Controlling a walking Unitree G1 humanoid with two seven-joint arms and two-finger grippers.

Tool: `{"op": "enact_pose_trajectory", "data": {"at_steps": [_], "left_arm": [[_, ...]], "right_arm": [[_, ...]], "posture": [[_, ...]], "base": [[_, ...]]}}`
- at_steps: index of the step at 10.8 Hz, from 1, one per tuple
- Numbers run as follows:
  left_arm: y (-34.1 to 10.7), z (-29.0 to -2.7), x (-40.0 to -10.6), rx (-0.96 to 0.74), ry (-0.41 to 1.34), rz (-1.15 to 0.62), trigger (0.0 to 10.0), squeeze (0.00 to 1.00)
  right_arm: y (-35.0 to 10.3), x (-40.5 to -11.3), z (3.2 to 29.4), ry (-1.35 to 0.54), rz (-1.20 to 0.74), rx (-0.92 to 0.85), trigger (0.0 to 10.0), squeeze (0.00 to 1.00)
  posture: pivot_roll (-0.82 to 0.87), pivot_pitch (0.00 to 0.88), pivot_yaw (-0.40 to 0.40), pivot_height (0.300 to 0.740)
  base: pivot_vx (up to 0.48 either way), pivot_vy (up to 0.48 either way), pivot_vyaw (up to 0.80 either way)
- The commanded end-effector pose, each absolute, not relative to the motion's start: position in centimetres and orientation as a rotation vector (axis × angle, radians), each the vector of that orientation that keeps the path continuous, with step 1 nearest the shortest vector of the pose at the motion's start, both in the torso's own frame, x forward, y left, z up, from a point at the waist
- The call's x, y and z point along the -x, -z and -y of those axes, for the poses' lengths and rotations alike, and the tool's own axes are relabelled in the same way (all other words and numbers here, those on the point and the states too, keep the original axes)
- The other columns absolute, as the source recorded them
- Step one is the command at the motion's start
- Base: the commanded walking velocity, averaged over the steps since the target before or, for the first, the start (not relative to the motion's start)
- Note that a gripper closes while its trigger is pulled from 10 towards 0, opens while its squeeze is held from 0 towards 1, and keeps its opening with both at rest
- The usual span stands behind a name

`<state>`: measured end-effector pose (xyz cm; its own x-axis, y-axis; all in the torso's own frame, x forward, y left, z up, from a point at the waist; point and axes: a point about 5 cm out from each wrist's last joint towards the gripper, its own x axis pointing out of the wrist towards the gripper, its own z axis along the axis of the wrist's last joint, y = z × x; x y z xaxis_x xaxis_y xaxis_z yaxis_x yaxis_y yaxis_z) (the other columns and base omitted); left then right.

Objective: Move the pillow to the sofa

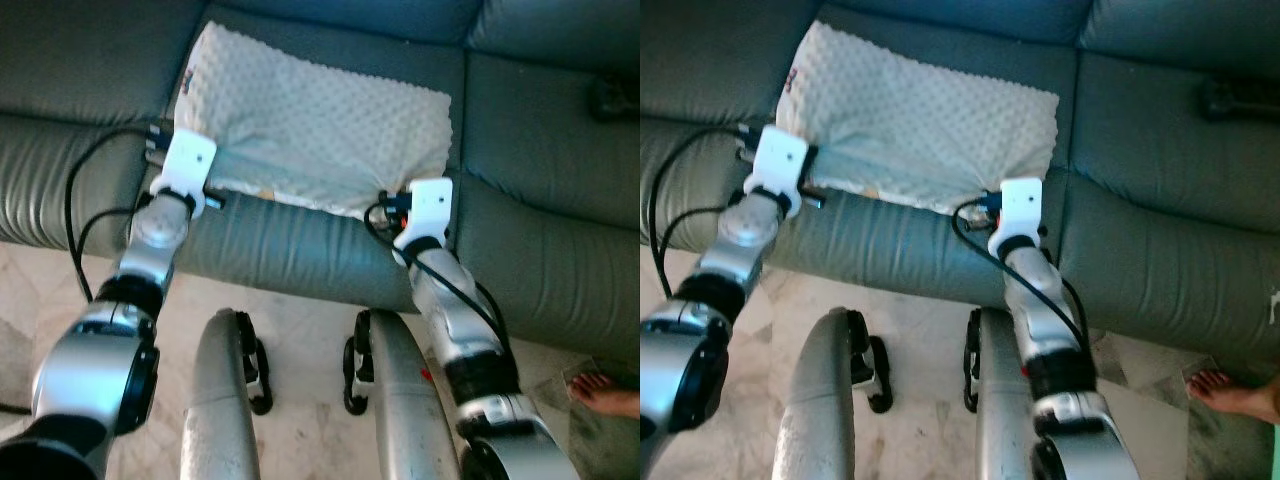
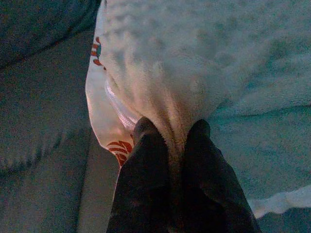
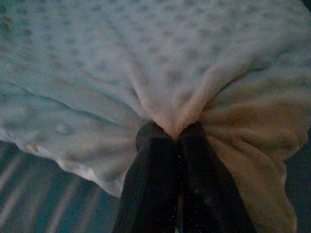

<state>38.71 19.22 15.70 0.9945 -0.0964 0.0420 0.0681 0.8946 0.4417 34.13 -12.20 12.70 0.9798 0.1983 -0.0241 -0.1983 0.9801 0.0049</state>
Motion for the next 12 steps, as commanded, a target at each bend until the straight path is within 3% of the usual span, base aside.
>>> {"op": "enact_pose_trajectory", "data": {"at_steps": [1,2,3,8,12], "left_arm": [[-14.0,-20.7,-37.9,-0.448,0.039,0.005,10.0,0.0],[-13.6,-20.9,-37.8,-0.441,0.03,-0.008,10.0,0.3],[-13.6,-20.9,-37.7,-0.419,0.022,-0.004,10.0,1.0],[-13.5,-20.7,-37.6,-0.424,0.019,0.01,10.0,1.0],[-11.9,-22.3,-36.6,-0.388,0.027,-0.061,10.0,1.0]], "right_arm": [[-10.9,-33.4,13.7,-0.157,-0.101,0.019,10.0,0.0],[-10.4,-33.3,14.7,-0.119,-0.123,0.037,10.0,1.0],[-10.3,-33.5,15.5,-0.091,-0.129,0.045,10.0,1.0],[-10.6,-33.7,15.6,-0.056,-0.113,0.06,10.0,1.0],[-11.1,-32.6,15.0,-0.053,-0.018,0.037,10.0,1.0]], "posture": [[-0.08,0.47,-0.035,0.626],[-0.08,0.468,-0.036,0.626],[-0.08,0.461,-0.034,0.626],[-0.08,0.388,-0.03,0.626],[-0.09,0.296,-0.024,0.626]], "base": [[0.0,0.0,0.0],[0.0,0.0,0.0],[0.0,0.0,0.0],[0.0,0.0,0.0],[0.0,0.0,0.0]]}}
